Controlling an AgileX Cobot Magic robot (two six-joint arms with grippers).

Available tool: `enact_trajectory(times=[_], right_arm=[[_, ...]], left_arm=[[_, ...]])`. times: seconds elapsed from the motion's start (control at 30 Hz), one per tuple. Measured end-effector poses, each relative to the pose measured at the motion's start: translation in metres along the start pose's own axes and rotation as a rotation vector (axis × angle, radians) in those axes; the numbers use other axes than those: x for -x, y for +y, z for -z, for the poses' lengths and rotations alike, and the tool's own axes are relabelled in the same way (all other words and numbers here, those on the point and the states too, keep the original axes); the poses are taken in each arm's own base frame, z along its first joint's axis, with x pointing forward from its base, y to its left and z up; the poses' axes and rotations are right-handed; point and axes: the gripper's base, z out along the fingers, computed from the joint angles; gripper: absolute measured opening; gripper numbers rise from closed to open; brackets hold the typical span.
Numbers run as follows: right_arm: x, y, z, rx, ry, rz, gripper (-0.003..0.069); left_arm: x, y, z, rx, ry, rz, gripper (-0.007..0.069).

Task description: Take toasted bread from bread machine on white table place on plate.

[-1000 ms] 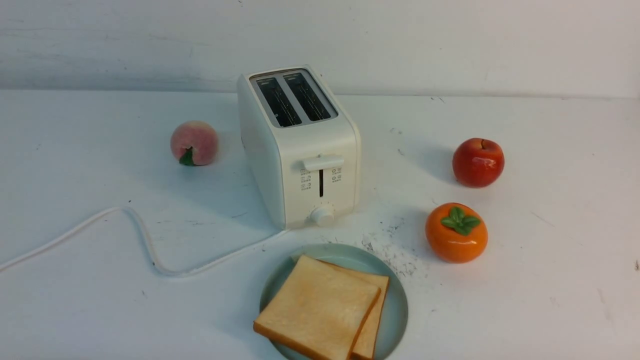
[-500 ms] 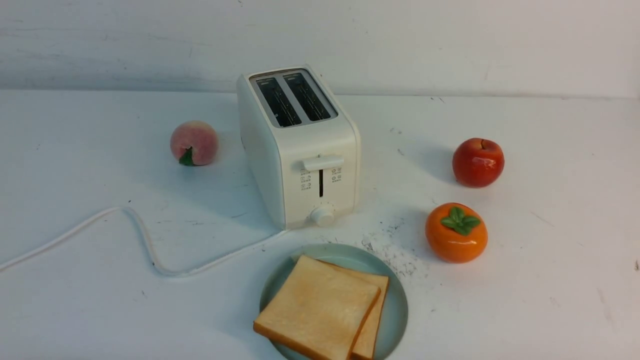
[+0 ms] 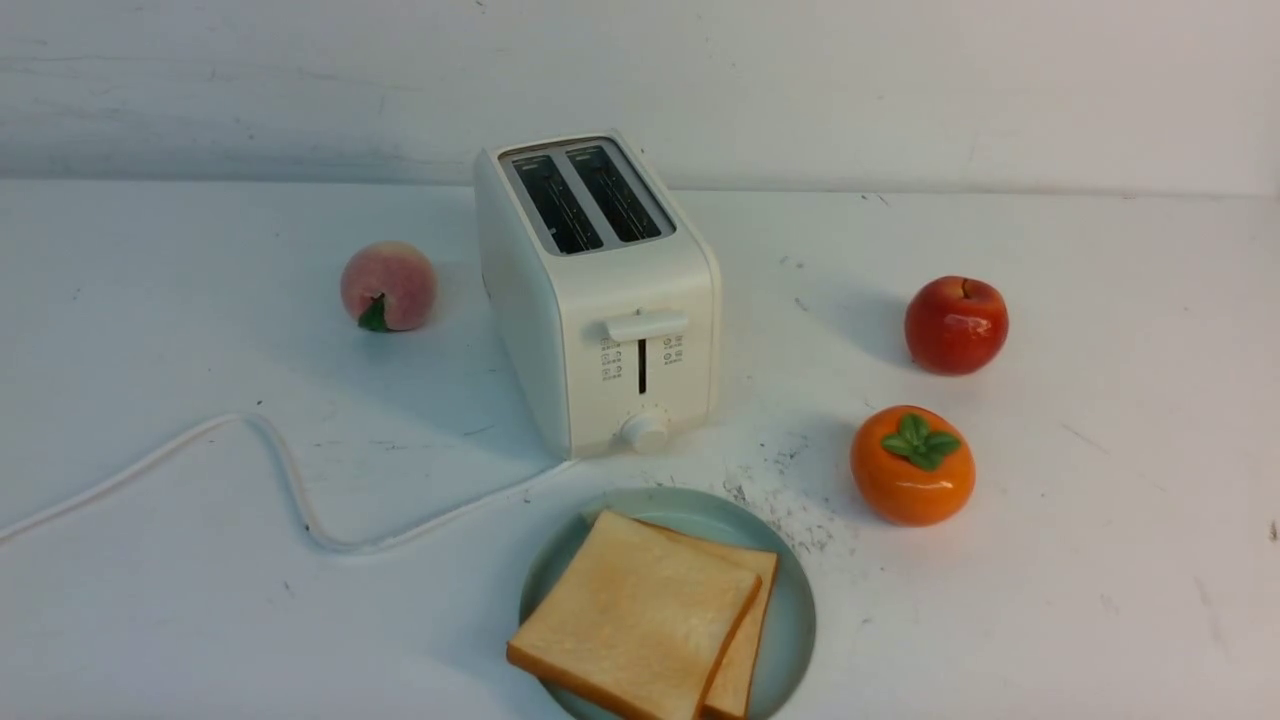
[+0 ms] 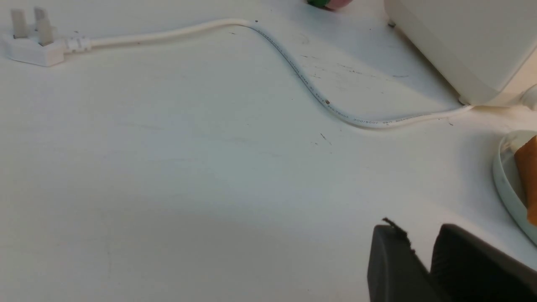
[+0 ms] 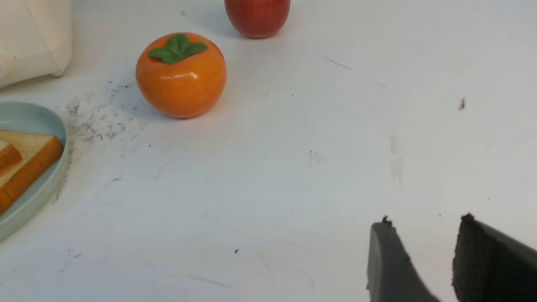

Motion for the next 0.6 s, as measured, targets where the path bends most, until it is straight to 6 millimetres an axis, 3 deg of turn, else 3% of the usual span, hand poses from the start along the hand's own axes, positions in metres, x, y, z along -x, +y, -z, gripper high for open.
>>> enact_trajectory(times=[0.6], right_arm=[[0.0000, 0.0000, 0.0000, 0.000, 0.000, 0.000, 0.0240]], left_arm=[[0.0000, 0.0000, 0.0000, 0.000, 0.000, 0.000, 0.0164]])
